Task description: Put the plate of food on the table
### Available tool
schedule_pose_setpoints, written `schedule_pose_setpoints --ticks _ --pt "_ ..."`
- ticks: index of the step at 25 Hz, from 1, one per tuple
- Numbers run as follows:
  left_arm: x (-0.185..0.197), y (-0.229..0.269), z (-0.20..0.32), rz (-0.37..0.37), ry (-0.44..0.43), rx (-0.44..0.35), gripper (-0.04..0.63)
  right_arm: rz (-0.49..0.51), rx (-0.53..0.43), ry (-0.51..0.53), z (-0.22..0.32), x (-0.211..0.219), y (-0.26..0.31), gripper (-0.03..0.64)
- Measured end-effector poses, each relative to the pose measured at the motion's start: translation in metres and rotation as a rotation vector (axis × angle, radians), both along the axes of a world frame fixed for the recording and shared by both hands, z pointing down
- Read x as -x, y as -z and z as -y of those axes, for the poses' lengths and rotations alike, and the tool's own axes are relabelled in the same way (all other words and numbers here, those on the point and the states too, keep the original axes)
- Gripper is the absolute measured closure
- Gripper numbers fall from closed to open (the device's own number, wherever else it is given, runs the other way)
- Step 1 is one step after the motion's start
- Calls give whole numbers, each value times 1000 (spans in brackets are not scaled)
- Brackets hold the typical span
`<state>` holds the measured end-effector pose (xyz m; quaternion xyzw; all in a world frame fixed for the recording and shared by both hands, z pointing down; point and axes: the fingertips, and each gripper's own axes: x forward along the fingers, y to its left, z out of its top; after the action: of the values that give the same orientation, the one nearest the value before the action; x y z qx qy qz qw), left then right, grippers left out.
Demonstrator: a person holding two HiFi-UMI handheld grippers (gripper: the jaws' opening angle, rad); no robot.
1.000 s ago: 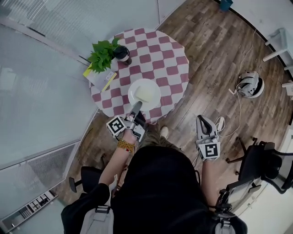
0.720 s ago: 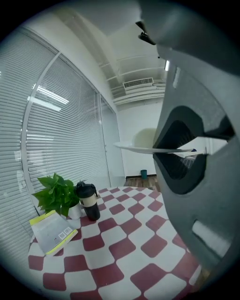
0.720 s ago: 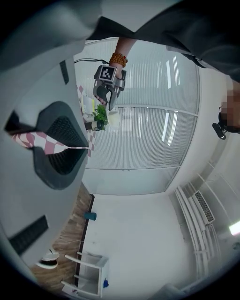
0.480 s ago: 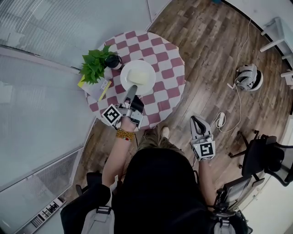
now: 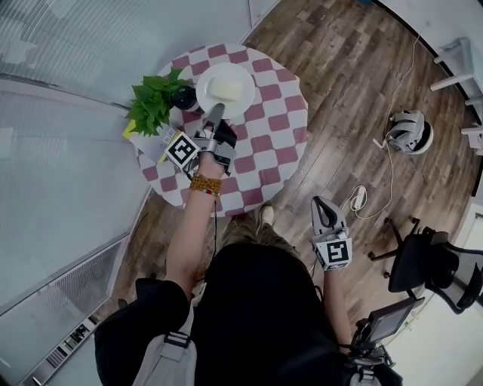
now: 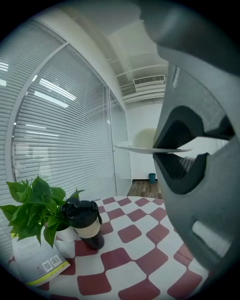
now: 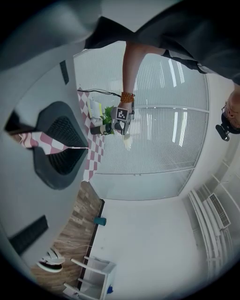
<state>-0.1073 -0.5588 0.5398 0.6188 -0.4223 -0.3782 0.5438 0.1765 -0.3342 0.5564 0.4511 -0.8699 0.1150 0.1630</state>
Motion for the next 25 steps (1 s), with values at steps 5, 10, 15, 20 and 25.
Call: schedule_pose_setpoints --ticks 5,10,15,20,25 --pt "8 -27 37 11 37 59 574 -14 36 -19 3 -2 -7 603" --pt "13 -72 72 -27 108 105 573 -32 80 -30 4 -4 -20 603" --pt "9 -114 91 -31 117 143 574 -58 135 -35 -6 1 -29 603" --pt "7 -150 107 -25 83 178 574 -54 175 -59 -12 5 -33 603" --pt "10 -178 124 -8 67 195 574 -58 217 -51 -21 20 -43 603"
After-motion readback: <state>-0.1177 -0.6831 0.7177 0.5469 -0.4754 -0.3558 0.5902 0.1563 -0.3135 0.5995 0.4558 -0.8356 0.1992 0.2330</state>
